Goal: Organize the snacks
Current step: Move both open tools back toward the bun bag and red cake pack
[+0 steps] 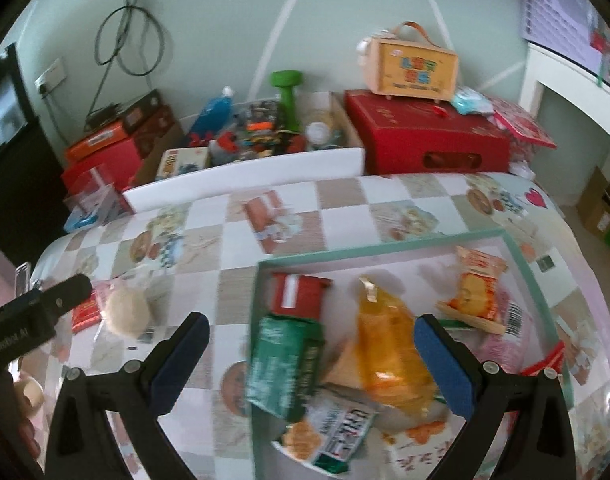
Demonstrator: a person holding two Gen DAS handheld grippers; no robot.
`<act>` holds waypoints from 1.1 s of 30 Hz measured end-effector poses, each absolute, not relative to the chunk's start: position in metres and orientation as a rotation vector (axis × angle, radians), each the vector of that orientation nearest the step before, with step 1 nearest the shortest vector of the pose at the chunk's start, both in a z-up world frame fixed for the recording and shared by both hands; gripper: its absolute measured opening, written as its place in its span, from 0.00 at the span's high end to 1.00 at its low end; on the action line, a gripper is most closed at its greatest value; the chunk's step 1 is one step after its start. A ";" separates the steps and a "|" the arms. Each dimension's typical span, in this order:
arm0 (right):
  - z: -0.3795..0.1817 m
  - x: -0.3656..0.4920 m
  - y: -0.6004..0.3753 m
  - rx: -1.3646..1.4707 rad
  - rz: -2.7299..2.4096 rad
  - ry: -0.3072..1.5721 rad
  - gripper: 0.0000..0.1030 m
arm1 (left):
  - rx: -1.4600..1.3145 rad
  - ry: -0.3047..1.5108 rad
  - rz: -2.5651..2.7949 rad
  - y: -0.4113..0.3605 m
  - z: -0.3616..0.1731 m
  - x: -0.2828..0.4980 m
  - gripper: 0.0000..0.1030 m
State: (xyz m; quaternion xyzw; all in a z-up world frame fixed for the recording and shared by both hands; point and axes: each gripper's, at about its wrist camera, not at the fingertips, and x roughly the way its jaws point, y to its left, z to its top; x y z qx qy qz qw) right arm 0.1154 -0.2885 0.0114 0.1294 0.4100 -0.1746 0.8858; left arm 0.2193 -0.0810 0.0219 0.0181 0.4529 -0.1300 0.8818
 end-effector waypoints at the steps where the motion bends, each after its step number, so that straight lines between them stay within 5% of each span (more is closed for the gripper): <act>1: 0.012 0.117 -0.284 0.264 -0.353 0.852 0.00 | 0.023 0.946 -0.261 -0.074 0.022 0.221 0.05; 33: -0.032 0.187 -0.189 0.239 -0.059 0.932 0.00 | -0.215 1.064 -0.048 0.024 -0.052 0.283 0.05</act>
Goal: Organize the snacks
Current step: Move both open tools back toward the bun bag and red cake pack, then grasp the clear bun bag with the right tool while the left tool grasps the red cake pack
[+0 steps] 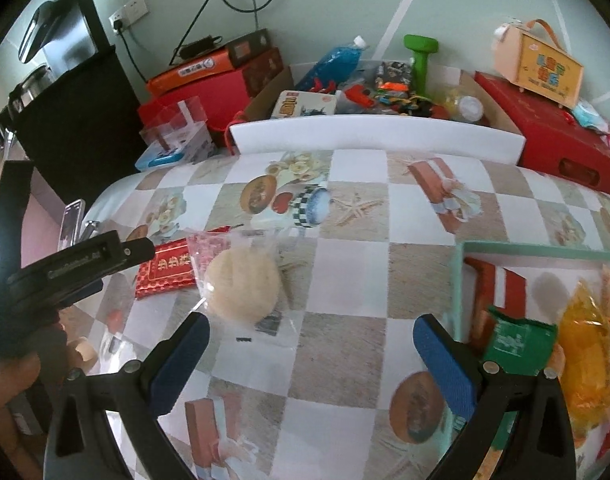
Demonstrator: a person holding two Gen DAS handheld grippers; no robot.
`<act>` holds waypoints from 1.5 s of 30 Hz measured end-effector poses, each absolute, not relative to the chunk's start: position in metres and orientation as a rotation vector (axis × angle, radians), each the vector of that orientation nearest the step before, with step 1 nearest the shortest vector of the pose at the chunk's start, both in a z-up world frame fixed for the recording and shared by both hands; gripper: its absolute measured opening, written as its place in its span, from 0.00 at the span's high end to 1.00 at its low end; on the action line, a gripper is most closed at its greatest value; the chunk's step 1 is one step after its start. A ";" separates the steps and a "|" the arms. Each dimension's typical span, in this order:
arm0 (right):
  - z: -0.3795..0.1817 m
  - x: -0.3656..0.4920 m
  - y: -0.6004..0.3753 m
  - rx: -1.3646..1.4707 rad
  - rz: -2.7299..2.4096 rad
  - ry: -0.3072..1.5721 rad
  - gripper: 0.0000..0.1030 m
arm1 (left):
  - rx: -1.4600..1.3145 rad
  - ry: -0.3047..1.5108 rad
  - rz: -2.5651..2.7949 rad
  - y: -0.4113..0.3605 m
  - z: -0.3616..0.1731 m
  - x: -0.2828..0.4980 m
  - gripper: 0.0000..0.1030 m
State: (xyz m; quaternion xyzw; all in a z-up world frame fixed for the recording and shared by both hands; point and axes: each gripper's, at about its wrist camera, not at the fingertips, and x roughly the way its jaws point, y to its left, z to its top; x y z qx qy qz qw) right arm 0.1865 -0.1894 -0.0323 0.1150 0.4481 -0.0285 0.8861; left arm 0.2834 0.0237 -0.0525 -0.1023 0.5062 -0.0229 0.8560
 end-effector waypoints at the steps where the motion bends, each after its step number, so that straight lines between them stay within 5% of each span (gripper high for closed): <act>1: -0.033 0.190 -0.187 0.239 -0.049 0.930 0.00 | -0.221 1.063 -0.046 0.026 -0.054 0.284 0.05; 28: -0.079 0.239 -0.176 0.313 -0.033 0.916 0.00 | -0.156 1.048 -0.079 0.012 -0.057 0.292 0.05; 39: -0.077 0.240 -0.179 0.348 0.011 0.890 0.30 | -0.110 1.069 -0.107 0.001 -0.055 0.289 0.05; 45: -0.074 0.238 -0.180 0.353 0.014 0.894 0.37 | -0.077 1.065 -0.108 -0.003 -0.050 0.286 0.05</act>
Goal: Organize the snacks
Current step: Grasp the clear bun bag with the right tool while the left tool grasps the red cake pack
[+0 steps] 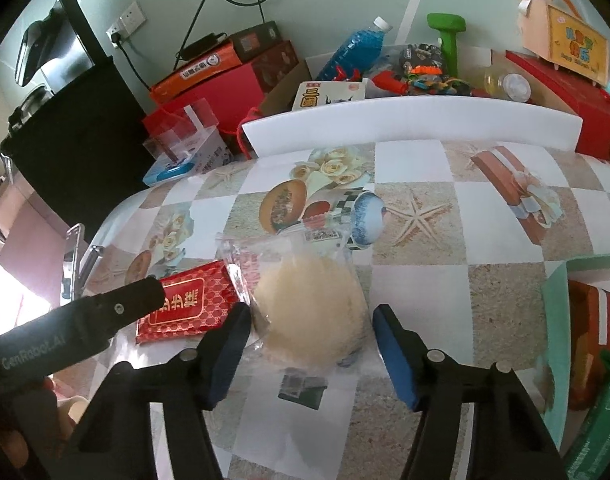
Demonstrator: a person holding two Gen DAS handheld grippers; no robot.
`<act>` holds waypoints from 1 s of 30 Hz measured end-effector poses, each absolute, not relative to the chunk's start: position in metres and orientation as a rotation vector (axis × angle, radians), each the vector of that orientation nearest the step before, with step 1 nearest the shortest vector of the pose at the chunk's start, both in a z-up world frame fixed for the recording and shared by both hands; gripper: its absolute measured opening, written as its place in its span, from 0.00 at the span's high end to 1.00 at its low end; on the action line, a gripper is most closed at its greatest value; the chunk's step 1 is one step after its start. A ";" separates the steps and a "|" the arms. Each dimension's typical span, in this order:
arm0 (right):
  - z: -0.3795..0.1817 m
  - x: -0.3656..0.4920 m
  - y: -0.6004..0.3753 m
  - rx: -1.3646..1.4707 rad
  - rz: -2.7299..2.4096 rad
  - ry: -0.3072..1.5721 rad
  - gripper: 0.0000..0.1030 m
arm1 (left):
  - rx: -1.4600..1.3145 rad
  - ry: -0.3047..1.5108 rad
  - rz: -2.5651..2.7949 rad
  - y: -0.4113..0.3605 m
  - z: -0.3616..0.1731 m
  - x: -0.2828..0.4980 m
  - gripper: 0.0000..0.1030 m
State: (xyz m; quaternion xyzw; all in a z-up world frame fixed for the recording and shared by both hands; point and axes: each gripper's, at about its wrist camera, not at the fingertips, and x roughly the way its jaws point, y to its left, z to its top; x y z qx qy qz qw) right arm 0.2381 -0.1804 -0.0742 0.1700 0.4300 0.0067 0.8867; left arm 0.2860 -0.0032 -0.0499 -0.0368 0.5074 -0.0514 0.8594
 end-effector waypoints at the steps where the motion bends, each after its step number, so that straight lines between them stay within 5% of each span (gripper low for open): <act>1: -0.074 0.238 -0.181 0.355 0.010 0.897 0.37 | -0.071 1.066 -0.113 -0.005 -0.049 0.286 0.05; 14: -0.074 0.232 -0.206 0.399 -0.039 0.921 0.38 | 0.310 1.093 -0.203 -0.029 -0.060 0.275 0.05; 30: -0.075 0.232 -0.212 0.406 -0.032 0.925 0.38 | 0.439 1.057 -0.194 -0.043 -0.076 0.312 0.05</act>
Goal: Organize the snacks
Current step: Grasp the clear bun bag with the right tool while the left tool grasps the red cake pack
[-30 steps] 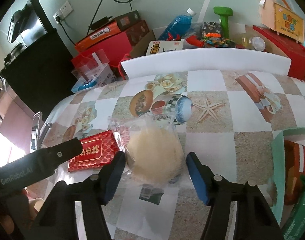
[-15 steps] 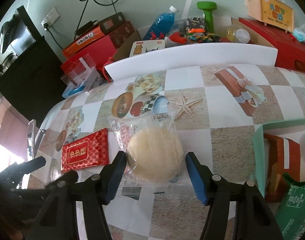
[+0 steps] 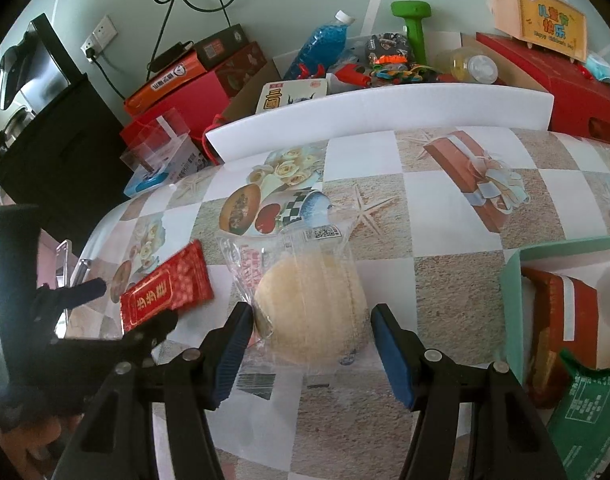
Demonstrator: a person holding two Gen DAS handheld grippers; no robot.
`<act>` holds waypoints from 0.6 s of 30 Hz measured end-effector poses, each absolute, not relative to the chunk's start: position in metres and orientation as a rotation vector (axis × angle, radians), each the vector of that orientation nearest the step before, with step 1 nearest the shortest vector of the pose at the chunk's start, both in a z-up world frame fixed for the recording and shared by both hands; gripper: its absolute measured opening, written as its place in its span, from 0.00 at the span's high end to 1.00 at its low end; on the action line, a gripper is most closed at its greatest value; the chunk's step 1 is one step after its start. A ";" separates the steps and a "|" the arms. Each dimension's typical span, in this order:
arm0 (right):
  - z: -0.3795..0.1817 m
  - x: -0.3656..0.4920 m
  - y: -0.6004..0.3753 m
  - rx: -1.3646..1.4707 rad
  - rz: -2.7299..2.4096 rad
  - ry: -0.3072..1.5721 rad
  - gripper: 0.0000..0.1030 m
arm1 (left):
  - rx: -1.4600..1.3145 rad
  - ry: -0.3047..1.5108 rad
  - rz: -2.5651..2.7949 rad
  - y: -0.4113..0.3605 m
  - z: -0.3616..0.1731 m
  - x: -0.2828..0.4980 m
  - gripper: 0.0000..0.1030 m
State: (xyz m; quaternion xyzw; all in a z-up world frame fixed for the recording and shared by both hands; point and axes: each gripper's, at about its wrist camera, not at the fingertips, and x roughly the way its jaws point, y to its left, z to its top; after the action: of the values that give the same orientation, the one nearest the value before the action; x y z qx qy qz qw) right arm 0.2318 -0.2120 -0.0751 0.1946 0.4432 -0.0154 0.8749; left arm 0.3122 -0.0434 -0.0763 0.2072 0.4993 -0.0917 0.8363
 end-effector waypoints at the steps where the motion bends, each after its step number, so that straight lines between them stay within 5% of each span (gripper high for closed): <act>1: -0.075 0.232 -0.212 0.406 -0.032 0.925 0.38 | 0.430 1.059 -0.186 -0.042 -0.077 0.315 0.05; 10: -0.075 0.232 -0.213 0.412 -0.028 0.926 0.38 | 0.261 1.077 -0.143 -0.015 -0.082 0.330 0.05; 18: -0.075 0.232 -0.212 0.403 -0.030 0.929 0.38 | 0.171 1.082 -0.170 -0.012 -0.081 0.328 0.29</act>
State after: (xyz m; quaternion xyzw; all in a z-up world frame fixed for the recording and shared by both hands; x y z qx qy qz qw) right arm 0.2318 -0.2120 -0.0749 0.1932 0.4450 -0.0143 0.8743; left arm 0.3283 -0.0117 -0.0807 0.0812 0.5138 -0.0808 0.8502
